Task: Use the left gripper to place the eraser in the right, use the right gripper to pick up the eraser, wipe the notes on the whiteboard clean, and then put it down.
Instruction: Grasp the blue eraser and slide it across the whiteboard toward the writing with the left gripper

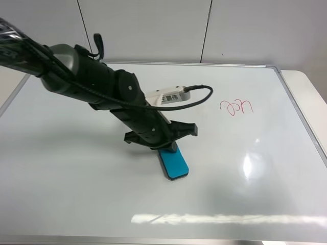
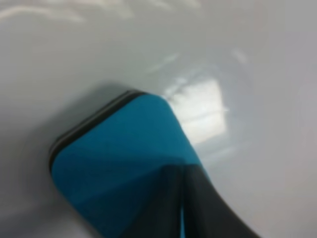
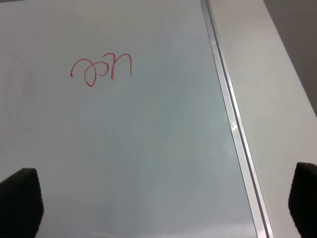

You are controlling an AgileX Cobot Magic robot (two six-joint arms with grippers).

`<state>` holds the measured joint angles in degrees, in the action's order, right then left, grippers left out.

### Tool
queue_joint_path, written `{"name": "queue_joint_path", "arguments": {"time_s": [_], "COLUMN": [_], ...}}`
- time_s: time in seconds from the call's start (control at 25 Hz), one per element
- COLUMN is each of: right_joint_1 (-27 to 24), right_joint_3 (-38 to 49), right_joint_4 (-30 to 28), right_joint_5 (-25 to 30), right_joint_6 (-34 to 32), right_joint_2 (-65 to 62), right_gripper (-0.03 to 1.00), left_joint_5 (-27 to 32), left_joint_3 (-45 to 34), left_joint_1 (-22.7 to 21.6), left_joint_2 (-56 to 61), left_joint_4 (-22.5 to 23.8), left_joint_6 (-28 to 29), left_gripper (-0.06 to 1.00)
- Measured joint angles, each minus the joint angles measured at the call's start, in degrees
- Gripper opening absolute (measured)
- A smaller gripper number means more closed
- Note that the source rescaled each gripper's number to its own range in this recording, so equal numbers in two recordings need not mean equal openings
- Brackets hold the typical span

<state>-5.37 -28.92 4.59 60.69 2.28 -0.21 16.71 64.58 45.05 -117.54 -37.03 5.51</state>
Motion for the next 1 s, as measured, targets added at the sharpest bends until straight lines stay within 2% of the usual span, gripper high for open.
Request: {"name": "queue_joint_path", "arguments": {"time_s": [0.36,0.6,0.84,1.0], "right_joint_1": [0.00,0.00,0.00,0.00], "right_joint_3": [0.00,0.00,0.00,0.00], "right_joint_4": [0.00,0.00,0.00,0.00], "right_joint_5": [0.00,0.00,0.00,0.00], "right_joint_6": [0.00,0.00,0.00,0.00], "right_joint_2": [0.00,0.00,0.00,0.00], "right_gripper": [1.00,1.00,1.00,1.00], "left_joint_5": [2.92,5.69,8.58,11.54], "left_joint_3": [16.32,31.06,39.95,42.21], "left_joint_1": [4.70,7.23,8.37,8.43], "left_joint_2": [-10.35,-18.33,-23.04,-23.09], "left_joint_4": [-1.23,-1.23,-0.94,2.23], "left_joint_6": [-0.80,-0.80,-0.80,-0.80], "left_gripper": [0.01,0.01,0.01,0.01]}}
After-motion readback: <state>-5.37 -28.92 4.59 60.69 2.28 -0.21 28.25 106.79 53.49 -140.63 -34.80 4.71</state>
